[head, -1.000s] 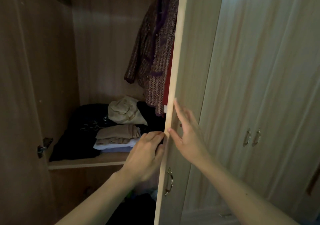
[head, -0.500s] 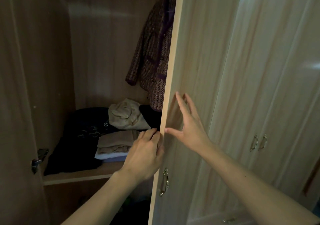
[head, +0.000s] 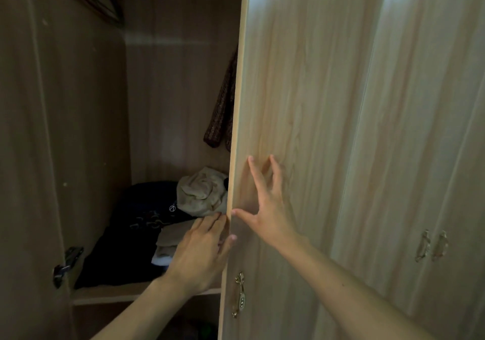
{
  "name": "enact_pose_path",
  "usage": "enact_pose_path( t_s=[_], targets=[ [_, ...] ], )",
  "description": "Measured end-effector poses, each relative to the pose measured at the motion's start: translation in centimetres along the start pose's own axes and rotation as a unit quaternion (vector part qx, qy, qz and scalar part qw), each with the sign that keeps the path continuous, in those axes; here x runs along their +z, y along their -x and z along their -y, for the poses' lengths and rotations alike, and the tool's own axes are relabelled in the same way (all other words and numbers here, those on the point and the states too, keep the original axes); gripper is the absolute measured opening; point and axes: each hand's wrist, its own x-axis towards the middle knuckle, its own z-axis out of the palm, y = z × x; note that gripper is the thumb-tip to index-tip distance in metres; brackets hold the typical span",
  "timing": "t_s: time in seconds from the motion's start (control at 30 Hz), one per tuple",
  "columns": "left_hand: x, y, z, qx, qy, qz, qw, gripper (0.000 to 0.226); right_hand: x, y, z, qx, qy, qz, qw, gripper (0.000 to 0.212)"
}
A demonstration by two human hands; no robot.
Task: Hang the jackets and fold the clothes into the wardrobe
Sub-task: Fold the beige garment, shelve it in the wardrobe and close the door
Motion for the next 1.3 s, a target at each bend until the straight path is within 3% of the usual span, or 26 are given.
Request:
enact_pose_path(
  t_s=[0.1,0.23,0.6,1.3],
  targets=[
    [0.8,-0.7,0.9,-0.021,-0.012,0.014,1.0,0.078,0.6,-0.7,-0.4,-0.002,0.03,-0.018,0.999,0.118],
    [1.0,-1.1,1.4,-0.05,-0.011,0.024,0.998,0.062,1.7,-1.5,-1.4,-0.005,0.0,-0.022,1.0,0.115],
    [0.9,-4.0,2.6,-0.145,0.067,0.043,0.986,0.06,4.6,-2.9,-4.3,-0.02,0.129,0.007,0.991,0.123],
    [1.2,-5.9,5.5,-0.178,0.044,0.037,0.982,0.064,9.4,-6.6,-5.7,0.006,0.196,-0.013,0.98,0.117]
  ],
)
